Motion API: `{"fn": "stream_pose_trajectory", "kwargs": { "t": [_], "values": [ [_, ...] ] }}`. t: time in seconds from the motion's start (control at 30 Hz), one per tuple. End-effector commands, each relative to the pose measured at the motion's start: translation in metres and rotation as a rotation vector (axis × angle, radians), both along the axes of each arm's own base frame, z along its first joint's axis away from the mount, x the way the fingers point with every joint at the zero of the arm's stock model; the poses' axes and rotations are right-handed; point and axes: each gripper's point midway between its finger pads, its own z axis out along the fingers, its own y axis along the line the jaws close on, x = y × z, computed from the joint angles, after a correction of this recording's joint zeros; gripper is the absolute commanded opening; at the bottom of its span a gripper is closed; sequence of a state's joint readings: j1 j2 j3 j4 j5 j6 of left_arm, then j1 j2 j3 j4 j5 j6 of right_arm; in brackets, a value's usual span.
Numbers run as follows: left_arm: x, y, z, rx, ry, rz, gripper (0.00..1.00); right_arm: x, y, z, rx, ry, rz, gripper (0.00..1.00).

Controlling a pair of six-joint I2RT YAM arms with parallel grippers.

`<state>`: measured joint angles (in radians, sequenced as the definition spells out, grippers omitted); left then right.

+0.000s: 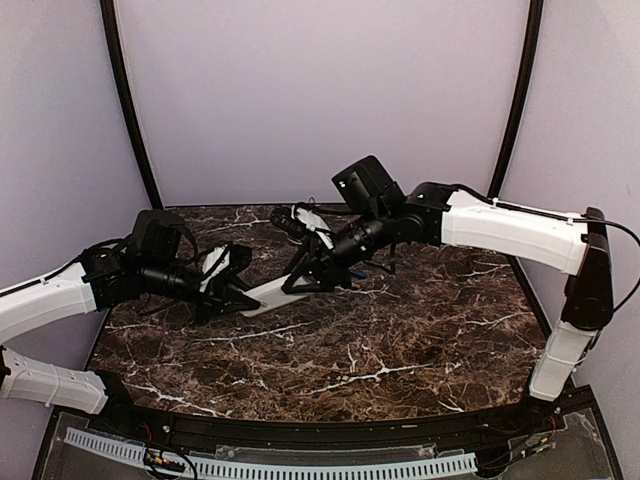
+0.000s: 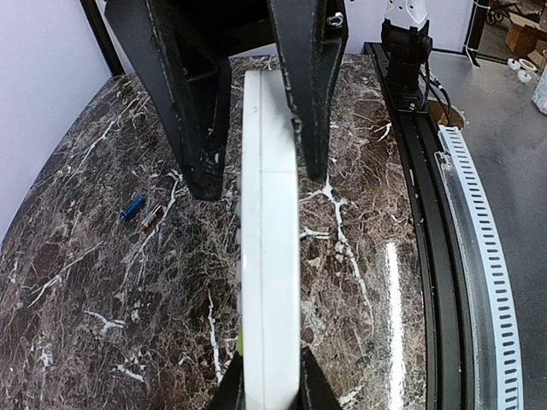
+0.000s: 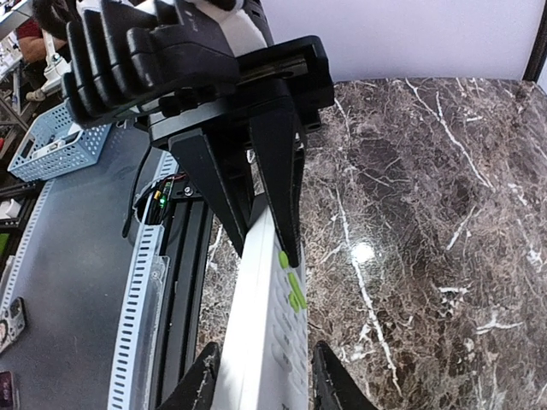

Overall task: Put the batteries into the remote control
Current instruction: Remove the battery cover from the remote control.

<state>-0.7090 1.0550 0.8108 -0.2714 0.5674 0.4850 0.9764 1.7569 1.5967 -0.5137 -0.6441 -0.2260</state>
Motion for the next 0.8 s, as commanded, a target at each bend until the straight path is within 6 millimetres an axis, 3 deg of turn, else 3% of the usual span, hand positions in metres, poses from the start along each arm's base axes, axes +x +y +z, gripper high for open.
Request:
{"fn": "stream_pose_trajectory", "kwargs": {
  "t": [0.0, 0.17, 0.37, 0.5, 0.67, 0.77],
  "values": [
    [-0.008, -0.004, 0.018, -0.059, -0.013, -0.042, 0.00, -0.002, 0.004, -0.015, -0.027, 0.017, 0.011, 0.33],
    [-0.008, -0.004, 0.019, -0.067, -0.013, -0.042, 0.00, -0.003, 0.003, -0.021, -0.044, 0.029, 0.009, 0.31],
    [-0.009, -0.004, 0.021, -0.071, -0.014, -0.043, 0.00, -0.005, 0.002, -0.023, -0.052, 0.037, 0.013, 0.17],
    [-0.009, -0.004, 0.022, -0.079, -0.016, -0.044, 0.00, -0.005, 0.001, -0.027, -0.074, 0.049, 0.010, 0.02],
    [-0.010, -0.004, 0.027, -0.097, -0.020, -0.043, 0.00, -0.004, 0.002, -0.027, -0.082, 0.072, -0.002, 0.00],
    [-0.013, -0.004, 0.030, -0.111, -0.025, -0.053, 0.00, -0.001, -0.001, -0.030, -0.095, 0.056, -0.024, 0.36]
  ]
}}
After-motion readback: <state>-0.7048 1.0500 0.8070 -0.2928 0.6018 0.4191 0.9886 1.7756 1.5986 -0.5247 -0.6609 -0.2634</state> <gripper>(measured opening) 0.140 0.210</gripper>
